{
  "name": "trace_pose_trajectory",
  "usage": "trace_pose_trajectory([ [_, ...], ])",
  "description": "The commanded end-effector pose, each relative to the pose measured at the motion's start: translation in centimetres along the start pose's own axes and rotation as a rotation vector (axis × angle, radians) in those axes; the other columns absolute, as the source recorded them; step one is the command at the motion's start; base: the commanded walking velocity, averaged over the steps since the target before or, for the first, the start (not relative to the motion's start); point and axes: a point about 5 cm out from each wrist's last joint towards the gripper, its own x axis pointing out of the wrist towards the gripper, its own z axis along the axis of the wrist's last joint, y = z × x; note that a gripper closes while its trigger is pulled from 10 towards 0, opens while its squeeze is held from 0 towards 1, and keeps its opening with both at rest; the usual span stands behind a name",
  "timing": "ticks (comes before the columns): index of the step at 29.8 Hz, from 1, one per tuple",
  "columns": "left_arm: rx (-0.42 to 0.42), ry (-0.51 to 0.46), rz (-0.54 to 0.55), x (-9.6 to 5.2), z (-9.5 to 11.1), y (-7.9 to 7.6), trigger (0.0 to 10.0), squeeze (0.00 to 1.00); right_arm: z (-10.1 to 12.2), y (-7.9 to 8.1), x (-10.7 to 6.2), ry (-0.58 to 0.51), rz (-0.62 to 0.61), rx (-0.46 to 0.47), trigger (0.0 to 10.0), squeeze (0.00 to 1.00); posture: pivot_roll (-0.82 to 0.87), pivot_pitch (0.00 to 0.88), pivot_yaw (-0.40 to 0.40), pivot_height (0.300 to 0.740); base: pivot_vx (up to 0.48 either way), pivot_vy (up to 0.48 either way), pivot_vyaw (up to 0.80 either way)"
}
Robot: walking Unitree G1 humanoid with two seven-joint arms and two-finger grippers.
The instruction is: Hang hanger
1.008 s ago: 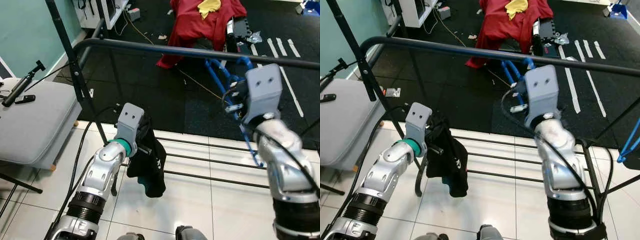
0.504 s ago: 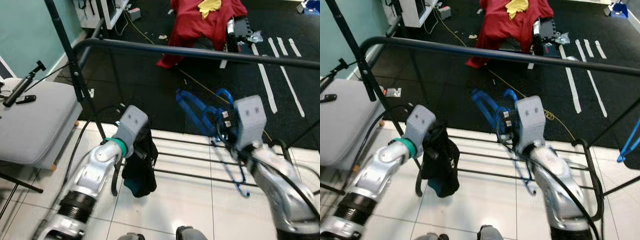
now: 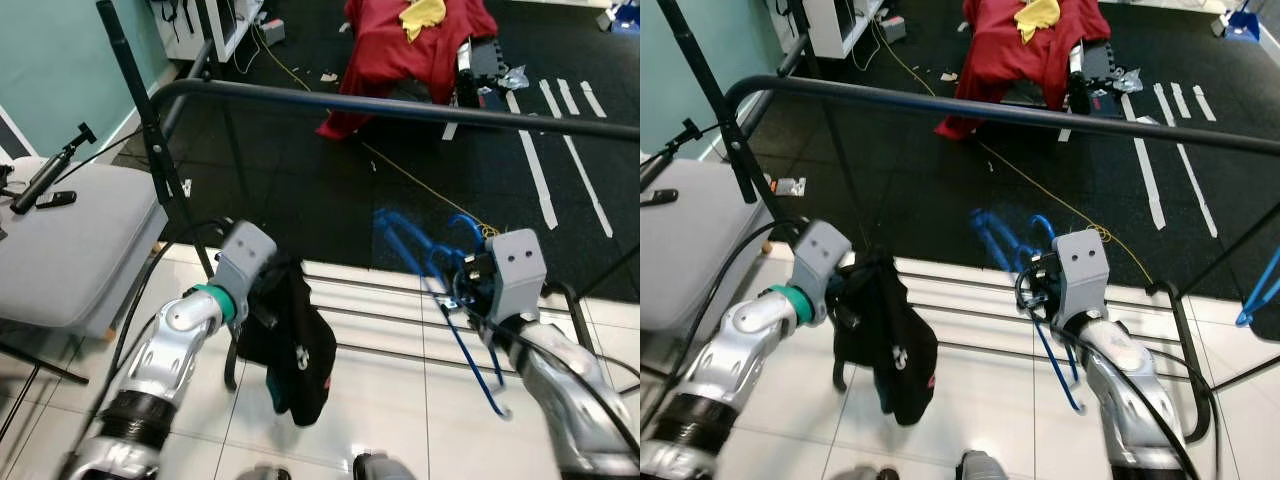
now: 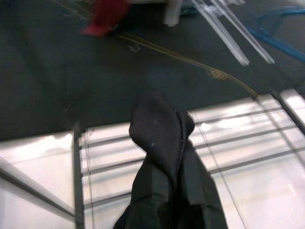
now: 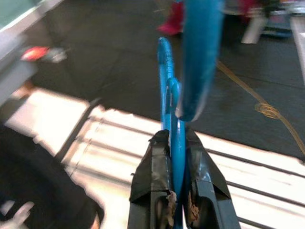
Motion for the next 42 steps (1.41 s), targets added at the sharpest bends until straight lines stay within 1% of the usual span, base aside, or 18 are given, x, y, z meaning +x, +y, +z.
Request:
trace_pose_trajectory([
  [1, -0.082, 0.032, 0.109, -0.5, -1.4, 0.7, 10.0, 0.0, -1.0, -0.1, 0.2, 0.004, -0.076, 0.009, 10.0, 0.0, -0.09, 0.074, 0.049, 0.74, 0.0, 0.0, 0.0],
  [2, -0.069, 0.027, 0.124, -0.5, -1.7, 0.7, 10.0, 0.0, -1.5, 0.3, 0.3, 0.01, -0.078, 0.019, 10.0, 0.0, -0.09, 0.071, 0.045, 0.74, 0.0, 0.0, 0.0],
  [3, -0.069, 0.027, 0.124, -0.5, -1.7, 0.7, 10.0, 0.0, -1.5, 0.3, 0.3, 0.01, -0.078, 0.019, 10.0, 0.0, -0.09, 0.071, 0.045, 0.74, 0.0, 0.0, 0.0],
  [4, -0.04, 0.024, 0.124, -0.5, -1.8, 0.6, 10.0, 0.0, -1.9, 0.5, 0.3, 0.017, -0.082, 0.019, 10.0, 0.0, -0.09, 0.07, 0.045, 0.74, 0.0, 0.0, 0.0],
  [5, -0.029, 0.024, 0.124, -0.4, -1.8, 0.6, 10.0, 0.0, -2.2, 0.5, 0.3, 0.023, -0.099, 0.025, 10.0, 0.0, -0.09, 0.064, 0.043, 0.74, 0.0, 0.0, 0.0],
  [7, -0.025, 0.022, 0.118, -0.4, -1.8, 0.6, 10.0, 0.0, -2.5, 0.4, 0.3, 0.024, -0.106, 0.029, 10.0, 0.0, -0.09, 0.063, 0.043, 0.74, 0.0, 0.0, 0.0],
  [10, -0.01, 0.021, 0.102, -0.3, -1.7, 0.5, 10.0, 0.0, -2.9, 0.4, 0.4, 0.027, -0.121, 0.048, 10.0, 0.0, -0.09, 0.061, 0.043, 0.74, 0.0, 0.0, -0.8],
  [15, -0.013, 0.026, 0.11, -0.3, -1.6, 0.4, 10.0, 0.0, -3.0, 0.5, 0.5, 0.018, -0.127, 0.055, 10.0, 0.0, -0.09, 0.06, 0.043, 0.74, 0.0, 0.0, -0.8],
  [17, -0.02, 0.015, 0.113, -0.2, -1.4, 0.0, 10.0, 0.0, -3.2, 1.1, 0.7, 0.008, -0.124, 0.076, 10.0, 0.0, -0.09, 0.056, 0.044, 0.74, 0.0, 0.0, -0.8],
  [18, -0.02, 0.015, 0.113, -0.2, -1.4, 0.0, 10.0, 0.0, -3.2, 1.1, 0.7, 0.008, -0.124, 0.076, 10.0, 0.0, -0.09, 0.056, 0.044, 0.74, 0.0, 0.0, -0.8],
  [19, -0.021, 0.009, 0.113, -0.1, -1.3, -0.2, 10.0, 0.0, -3.3, 1.3, 0.8, 0.005, -0.123, 0.083, 10.0, 0.0, -0.09, 0.056, 0.044, 0.74, 0.0, 0.0, 0.0],
  [22, -0.036, 0.001, 0.112, 0.0, -1.1, -0.3, 10.0, 0.0, -3.5, 1.6, 1.0, 0.014, -0.097, 0.06, 10.0, 0.0, -0.09, 0.056, 0.044, 0.74, 0.0, 0.0, 0.0],
  [31, -0.06, 0.003, 0.104, 0.0, -1.1, -0.5, 10.0, 0.0, -3.6, 1.5, 1.2, 0.009, -0.099, 0.064, 10.0, 0.0, -0.09, 0.059, 0.038, 0.74, 0.0, 0.0, 0.0],
  [38, -0.064, 0.002, 0.1, 0.1, -1.0, -0.5, 10.0, 0.0, -3.6, 1.5, 1.3, 0.004, -0.099, 0.064, 10.0, 0.0, -0.09, 0.061, 0.037, 0.74, 0.0, 0.0, 0.0],
  [42, -0.065, -0.001, 0.094, 0.1, -0.9, -0.6, 10.0, 0.0, -3.8, 1.4, 1.4, 0.01, -0.098, 0.061, 10.0, 0.0, -0.09, 0.062, 0.037, 0.74, -0.251, 0.0, 0.0],
])
